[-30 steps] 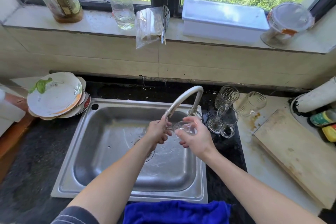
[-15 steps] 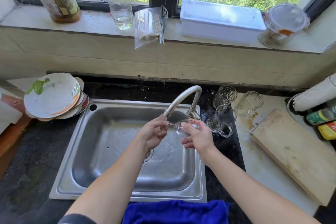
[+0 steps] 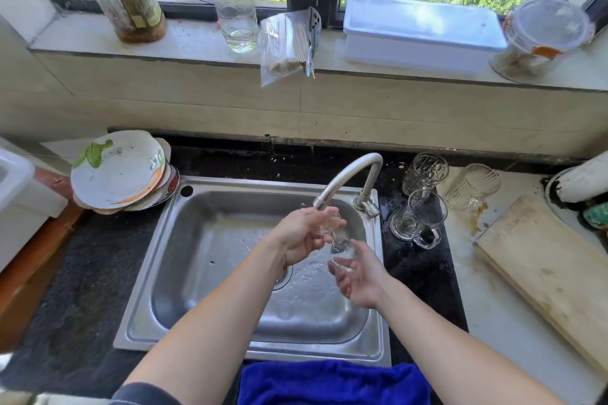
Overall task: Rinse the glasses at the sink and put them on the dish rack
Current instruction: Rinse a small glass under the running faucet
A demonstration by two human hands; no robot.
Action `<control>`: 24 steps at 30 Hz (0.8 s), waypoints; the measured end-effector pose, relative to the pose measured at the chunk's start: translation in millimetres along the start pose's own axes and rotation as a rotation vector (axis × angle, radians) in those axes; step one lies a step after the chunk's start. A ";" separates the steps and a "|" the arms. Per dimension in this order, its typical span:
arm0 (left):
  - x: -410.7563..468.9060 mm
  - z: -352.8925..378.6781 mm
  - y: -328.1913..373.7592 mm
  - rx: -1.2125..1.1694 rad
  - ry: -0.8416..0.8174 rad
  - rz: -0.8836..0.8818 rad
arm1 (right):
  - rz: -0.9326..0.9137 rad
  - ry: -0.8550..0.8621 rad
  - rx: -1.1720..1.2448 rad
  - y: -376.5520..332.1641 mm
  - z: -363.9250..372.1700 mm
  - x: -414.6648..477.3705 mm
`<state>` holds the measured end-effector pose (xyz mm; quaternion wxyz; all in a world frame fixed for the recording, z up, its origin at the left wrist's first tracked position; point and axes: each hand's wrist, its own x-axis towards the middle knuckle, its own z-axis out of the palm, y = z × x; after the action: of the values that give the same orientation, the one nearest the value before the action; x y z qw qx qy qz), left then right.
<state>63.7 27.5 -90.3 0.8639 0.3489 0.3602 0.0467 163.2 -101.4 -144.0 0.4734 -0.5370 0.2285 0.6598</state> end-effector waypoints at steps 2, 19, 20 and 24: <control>0.6 -0.4 0.5 0.083 0.011 -0.022 | 0.013 0.005 0.021 2.3 -1.1 2.7; -3.2 -28.4 19.0 0.063 0.159 -0.010 | -0.493 -0.088 -1.196 -33.9 33.8 -26.6; -3.4 -28.9 20.2 0.131 0.228 0.017 | -0.532 -0.067 -1.230 -31.8 42.2 -25.5; -13.6 -55.0 22.4 0.326 0.609 0.117 | -0.615 0.088 -1.296 -31.1 65.8 -10.6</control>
<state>21.5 71.1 -95.4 0.6456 0.4725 0.5834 0.1397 157.6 -38.2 -106.7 0.2141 -0.7763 -0.3517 0.4773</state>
